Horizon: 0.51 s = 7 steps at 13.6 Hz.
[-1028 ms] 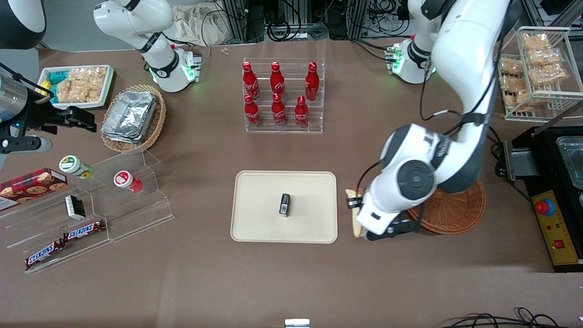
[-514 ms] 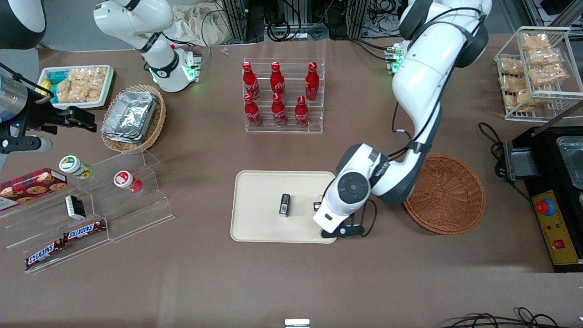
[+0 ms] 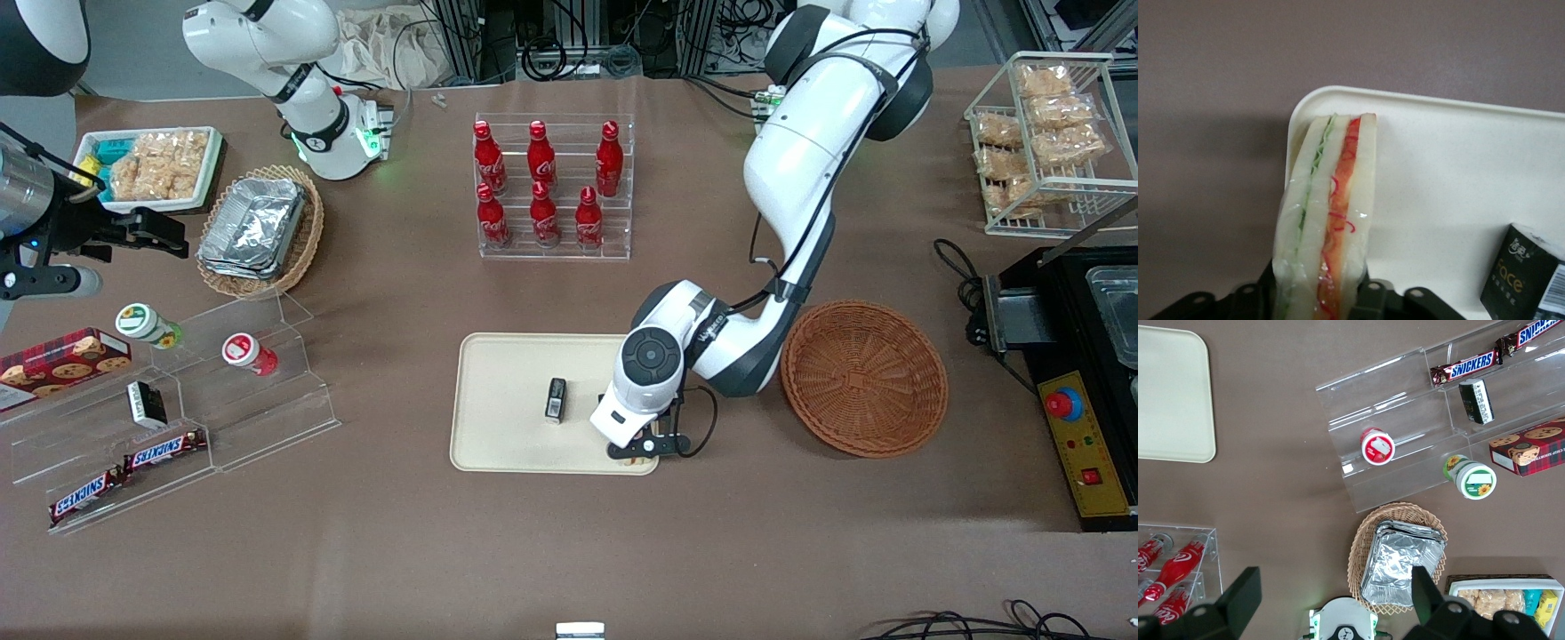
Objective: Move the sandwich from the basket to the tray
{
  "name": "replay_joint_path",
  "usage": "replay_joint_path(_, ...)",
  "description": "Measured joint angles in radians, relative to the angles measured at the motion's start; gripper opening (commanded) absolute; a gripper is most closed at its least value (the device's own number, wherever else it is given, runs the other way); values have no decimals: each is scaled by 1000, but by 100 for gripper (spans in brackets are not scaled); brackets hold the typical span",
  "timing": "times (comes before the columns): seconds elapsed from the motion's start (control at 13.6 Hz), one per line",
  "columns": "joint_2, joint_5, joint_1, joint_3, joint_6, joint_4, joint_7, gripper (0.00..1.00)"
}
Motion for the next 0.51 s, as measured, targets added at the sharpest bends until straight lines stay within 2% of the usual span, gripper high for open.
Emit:
replay_joint_path(0.29, -54, 0, 9, 4, -37, 40, -57, 100)
replay_joint_path(0.51, -173, -1, 54, 11, -214, 52, -83, 99)
